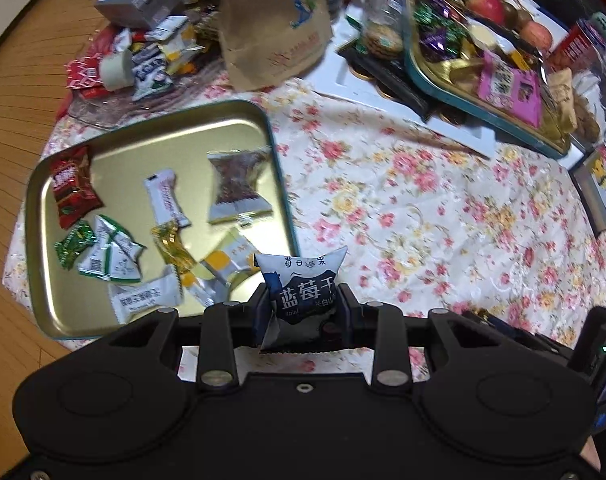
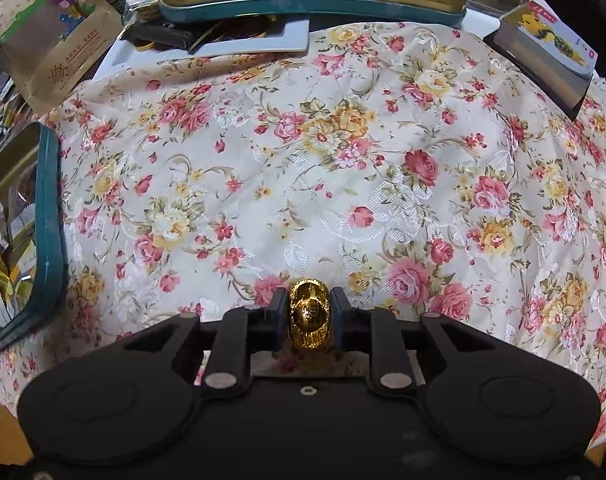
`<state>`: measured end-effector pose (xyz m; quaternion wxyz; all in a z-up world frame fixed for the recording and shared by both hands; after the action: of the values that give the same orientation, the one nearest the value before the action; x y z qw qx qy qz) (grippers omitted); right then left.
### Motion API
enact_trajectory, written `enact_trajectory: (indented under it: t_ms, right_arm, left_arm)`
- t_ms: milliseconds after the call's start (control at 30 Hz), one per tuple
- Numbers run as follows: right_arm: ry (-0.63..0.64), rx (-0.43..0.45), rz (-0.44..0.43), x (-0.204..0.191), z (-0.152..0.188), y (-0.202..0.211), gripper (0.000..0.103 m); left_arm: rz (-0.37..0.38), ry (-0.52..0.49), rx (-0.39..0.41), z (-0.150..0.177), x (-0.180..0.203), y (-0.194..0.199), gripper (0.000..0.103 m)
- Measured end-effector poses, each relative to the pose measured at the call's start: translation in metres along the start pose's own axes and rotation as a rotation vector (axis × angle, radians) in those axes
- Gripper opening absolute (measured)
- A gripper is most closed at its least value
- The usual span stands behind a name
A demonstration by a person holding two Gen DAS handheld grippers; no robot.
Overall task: Organize snacks
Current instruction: 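Carry both snacks over the gold tray and open the left gripper to drop the blueberry packet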
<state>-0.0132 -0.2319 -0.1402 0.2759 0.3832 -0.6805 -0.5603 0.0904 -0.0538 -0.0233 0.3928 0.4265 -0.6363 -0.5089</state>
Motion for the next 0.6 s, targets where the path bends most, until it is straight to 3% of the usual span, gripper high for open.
enact_trajectory:
  t_ms: [133, 300, 600]
  right_arm:
    - [-0.017, 0.002, -0.023, -0.011, -0.003, 0.007, 0.024]
    - [-0.027, 0.06, -0.112, -0.039, -0.013, 0.032, 0.024]
    - [0.029, 0.176, -0.302, -0.128, -0.03, 0.072, 0.024]
  left_arm:
    - [-0.029, 0.053, 0.027, -0.007, -0.022, 0.005, 0.042]
    - [-0.063, 0.119, 0.063, -0.016, -0.048, 0.013, 0.042]
    - [-0.163, 0.332, 0.126, -0.03, -0.11, 0.032, 0.042]
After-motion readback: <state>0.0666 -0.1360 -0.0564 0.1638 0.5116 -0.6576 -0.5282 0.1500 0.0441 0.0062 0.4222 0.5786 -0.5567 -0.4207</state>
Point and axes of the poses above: each gripper's, at about its wrist camera, not at the fingertips, and y roughly against the way its jaws point, x to its right, z to its underside, the point moved 3 cm from there along -y, roughly the way its jaws point, and after that the axes turned 2 degrees about -x, right-handed, at the moved point
